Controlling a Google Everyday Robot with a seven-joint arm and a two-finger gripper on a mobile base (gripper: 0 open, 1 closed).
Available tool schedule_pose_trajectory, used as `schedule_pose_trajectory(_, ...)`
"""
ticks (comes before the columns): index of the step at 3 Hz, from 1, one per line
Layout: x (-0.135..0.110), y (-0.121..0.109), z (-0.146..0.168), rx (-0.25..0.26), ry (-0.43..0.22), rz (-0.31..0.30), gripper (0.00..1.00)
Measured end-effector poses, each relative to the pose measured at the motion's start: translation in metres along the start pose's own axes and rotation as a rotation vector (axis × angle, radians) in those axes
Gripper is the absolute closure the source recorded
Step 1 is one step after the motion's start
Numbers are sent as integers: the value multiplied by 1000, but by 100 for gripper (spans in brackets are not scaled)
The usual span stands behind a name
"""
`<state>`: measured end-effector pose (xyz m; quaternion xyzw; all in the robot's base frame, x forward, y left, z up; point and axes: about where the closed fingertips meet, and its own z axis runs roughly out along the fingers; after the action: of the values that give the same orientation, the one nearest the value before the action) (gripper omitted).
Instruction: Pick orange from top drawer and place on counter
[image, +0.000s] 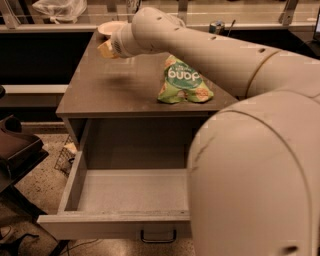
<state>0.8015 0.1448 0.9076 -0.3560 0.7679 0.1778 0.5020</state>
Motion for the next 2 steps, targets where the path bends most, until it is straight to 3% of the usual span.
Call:
schedule_pose_trajectory(1, 8, -30, -9, 63, 19, 77, 100)
schedule_pose_trajectory(2, 15, -31, -3, 64, 18, 82, 100)
